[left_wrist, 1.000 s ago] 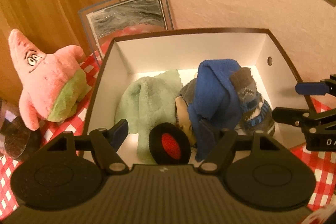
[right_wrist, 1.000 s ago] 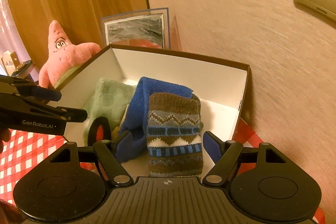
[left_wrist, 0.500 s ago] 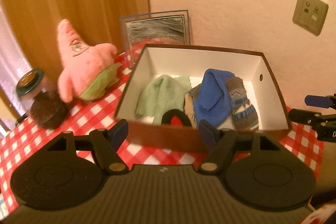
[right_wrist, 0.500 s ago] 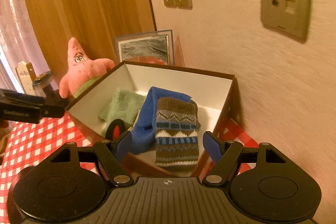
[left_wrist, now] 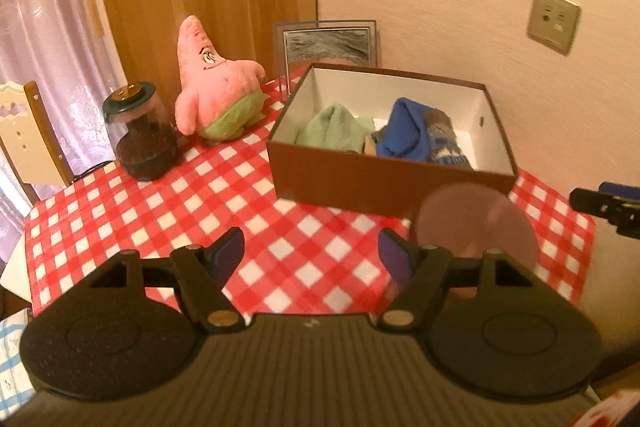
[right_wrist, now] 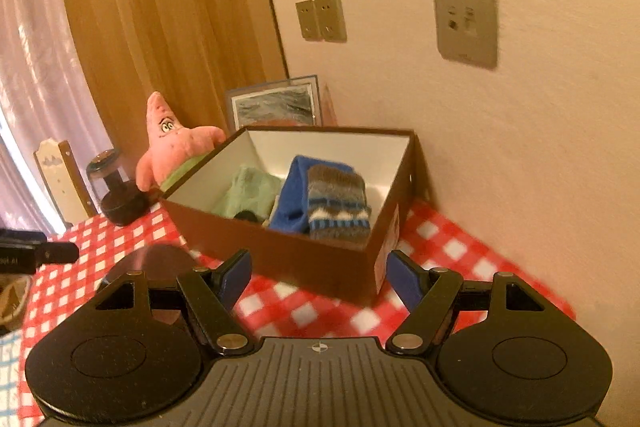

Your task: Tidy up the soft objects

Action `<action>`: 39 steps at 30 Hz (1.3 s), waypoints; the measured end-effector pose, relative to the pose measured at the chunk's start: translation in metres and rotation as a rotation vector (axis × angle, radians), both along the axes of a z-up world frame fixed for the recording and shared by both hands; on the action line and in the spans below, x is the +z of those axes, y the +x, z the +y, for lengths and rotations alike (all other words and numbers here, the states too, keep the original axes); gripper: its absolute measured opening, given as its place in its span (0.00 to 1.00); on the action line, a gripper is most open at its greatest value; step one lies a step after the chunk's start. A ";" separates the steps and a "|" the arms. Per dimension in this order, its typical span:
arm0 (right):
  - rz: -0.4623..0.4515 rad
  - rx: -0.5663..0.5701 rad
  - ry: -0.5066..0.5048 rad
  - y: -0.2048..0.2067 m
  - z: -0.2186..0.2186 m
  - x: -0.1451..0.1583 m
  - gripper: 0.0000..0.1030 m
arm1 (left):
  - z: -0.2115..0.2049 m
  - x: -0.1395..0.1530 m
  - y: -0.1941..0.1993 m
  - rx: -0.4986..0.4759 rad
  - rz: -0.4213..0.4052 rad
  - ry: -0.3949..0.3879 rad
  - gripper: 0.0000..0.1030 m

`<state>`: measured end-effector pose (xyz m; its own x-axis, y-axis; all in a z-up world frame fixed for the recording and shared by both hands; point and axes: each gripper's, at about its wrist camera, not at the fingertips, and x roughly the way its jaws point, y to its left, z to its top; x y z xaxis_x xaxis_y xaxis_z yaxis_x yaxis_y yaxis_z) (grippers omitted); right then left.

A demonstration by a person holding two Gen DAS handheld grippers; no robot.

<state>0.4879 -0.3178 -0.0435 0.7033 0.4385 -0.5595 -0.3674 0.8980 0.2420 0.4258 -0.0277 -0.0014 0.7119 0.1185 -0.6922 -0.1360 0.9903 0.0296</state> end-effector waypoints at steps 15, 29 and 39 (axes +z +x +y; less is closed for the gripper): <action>0.091 -0.068 -0.028 -0.169 0.061 -0.003 0.72 | 0.012 -0.009 -0.161 -0.076 0.007 0.014 0.70; 0.155 -0.050 -0.004 -0.326 0.119 -0.008 0.72 | 0.056 -0.013 -0.314 -0.105 0.033 -0.027 0.70; 0.160 -0.015 -0.030 -0.383 0.132 0.004 0.72 | 0.054 -0.004 -0.368 -0.100 0.019 -0.047 0.70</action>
